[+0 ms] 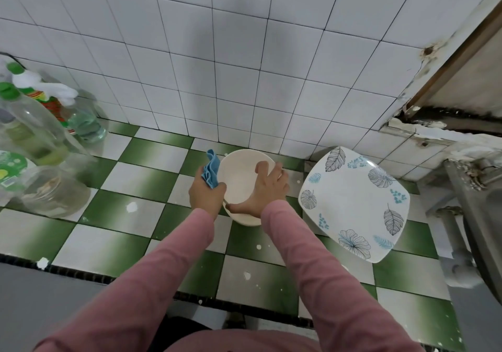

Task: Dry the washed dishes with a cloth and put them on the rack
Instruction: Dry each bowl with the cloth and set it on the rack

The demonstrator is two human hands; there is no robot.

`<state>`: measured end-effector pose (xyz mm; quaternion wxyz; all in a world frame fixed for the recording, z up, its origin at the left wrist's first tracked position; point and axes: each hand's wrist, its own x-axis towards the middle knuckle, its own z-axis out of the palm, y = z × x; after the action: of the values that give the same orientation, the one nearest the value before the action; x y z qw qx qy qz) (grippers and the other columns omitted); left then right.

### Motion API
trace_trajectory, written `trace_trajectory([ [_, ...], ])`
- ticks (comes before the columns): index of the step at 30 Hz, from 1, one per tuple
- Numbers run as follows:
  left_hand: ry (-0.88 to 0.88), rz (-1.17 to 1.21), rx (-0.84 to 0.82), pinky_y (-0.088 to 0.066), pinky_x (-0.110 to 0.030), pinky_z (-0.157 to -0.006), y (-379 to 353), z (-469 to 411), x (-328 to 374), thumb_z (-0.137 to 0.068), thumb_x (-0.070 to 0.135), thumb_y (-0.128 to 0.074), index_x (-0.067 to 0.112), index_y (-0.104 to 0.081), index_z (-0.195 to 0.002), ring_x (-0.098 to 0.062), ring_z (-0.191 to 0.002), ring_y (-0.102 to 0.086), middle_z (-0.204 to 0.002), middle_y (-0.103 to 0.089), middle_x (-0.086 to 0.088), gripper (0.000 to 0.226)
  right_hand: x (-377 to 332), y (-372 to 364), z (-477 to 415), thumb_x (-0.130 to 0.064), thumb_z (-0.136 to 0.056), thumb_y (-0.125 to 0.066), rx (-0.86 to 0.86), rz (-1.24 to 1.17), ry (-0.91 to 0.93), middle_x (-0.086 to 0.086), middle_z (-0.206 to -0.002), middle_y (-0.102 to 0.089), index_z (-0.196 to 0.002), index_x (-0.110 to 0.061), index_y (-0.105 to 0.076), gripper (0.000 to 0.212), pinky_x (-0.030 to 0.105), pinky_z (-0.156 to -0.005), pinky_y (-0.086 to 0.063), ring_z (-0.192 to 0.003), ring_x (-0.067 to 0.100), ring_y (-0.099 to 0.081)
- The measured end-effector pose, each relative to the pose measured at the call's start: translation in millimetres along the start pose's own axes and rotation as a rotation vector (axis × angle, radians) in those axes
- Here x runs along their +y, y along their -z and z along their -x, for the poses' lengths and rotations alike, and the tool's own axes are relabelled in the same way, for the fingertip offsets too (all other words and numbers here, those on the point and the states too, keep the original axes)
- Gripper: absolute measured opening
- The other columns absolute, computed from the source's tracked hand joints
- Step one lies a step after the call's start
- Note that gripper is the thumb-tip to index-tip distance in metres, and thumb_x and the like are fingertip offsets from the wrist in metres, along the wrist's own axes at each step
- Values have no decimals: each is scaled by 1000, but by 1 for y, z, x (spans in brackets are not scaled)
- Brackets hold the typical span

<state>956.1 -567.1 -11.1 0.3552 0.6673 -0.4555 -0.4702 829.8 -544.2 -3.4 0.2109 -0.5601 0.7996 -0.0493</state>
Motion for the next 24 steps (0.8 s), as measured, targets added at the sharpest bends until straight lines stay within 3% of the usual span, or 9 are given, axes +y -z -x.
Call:
trace_trajectory([
  [5, -31, -38, -17, -52, -40, -93, 5, -1, 5, -89, 2, -62, 17, -51, -128, -23, -100, -57, -106, -55, 0, 43, 2, 9, 1, -71, -52, -83, -42, -68, -11, 17, -152, -11, -145, -33, -6, 127, 55, -114, -29, -141, 40, -15],
  [7, -49, -43, -28, -56, -49, -89, 8, -2, 7, -88, 2, -61, 19, -53, -123, -30, -98, -61, -103, -58, -3, 40, 11, 16, 1, -61, -62, -84, -41, -293, -50, 16, -156, -15, -153, -31, 0, 127, 52, -117, -27, -143, 39, -19],
  [9, -51, -14, -32, -55, -53, -89, 12, -3, 8, -86, 0, -60, 19, -54, -122, -32, -99, -61, -106, -60, -5, 41, 23, 24, 2, -49, -79, -78, 2, -570, -166, 16, -155, -27, -156, -22, -5, 110, 45, -114, -30, -142, 35, -30],
  [11, -57, 21, -42, -55, -53, -91, 13, -3, 10, -86, -1, -60, 20, -53, -124, -28, -98, -59, -109, -59, -5, 43, 36, 28, 4, -38, -95, -63, -27, -665, -302, 14, -145, -44, -153, -13, -23, 75, 39, -101, -44, -132, 34, -45],
  [14, -86, 49, -78, -54, -49, -89, 12, 0, 15, -87, -2, -60, 22, -52, -116, -24, -91, -56, -106, -58, -4, 39, 45, 24, 10, -21, -102, -45, -118, -869, -407, 12, -122, -52, -144, -13, -38, 44, 42, -63, -61, -96, 36, -63],
  [16, -97, 59, -100, -55, -44, -81, 10, 2, 15, -88, -1, -61, 21, -52, -115, -25, -91, -56, -106, -58, -5, 36, 48, 25, 15, -10, -101, -38, -145, -1074, -461, 14, -124, -52, -142, -13, -38, 41, 51, -66, -59, -85, 37, -62],
  [19, -84, 96, -143, -53, -29, -70, 10, 6, 9, -91, 11, -66, 19, -51, -123, -25, -102, -57, -115, -58, -6, 37, 55, 29, 19, -4, -100, -33, -120, -1156, -444, 14, -119, -53, -140, -15, -44, 43, 53, -71, -55, -81, 36, -61],
  [21, -50, 129, -145, -53, -34, -80, 10, 9, 6, -92, 19, -67, 17, -50, -129, -25, -106, -57, -117, -58, -4, 42, 60, 30, 21, -4, -99, -31, -76, -1152, -427, 13, -118, -55, -140, -18, -47, 46, 51, -64, -57, -79, 35, -63],
  [24, 20, 176, -97, -54, -42, -87, 9, 13, 3, -92, 23, -67, 14, -48, -133, -28, -104, -59, -117, -58, -7, 47, 66, 30, 23, -5, -95, -33, 21, -1118, -447, 13, -127, -56, -134, -21, -51, 47, 46, -49, -59, -94, 43, -64],
])
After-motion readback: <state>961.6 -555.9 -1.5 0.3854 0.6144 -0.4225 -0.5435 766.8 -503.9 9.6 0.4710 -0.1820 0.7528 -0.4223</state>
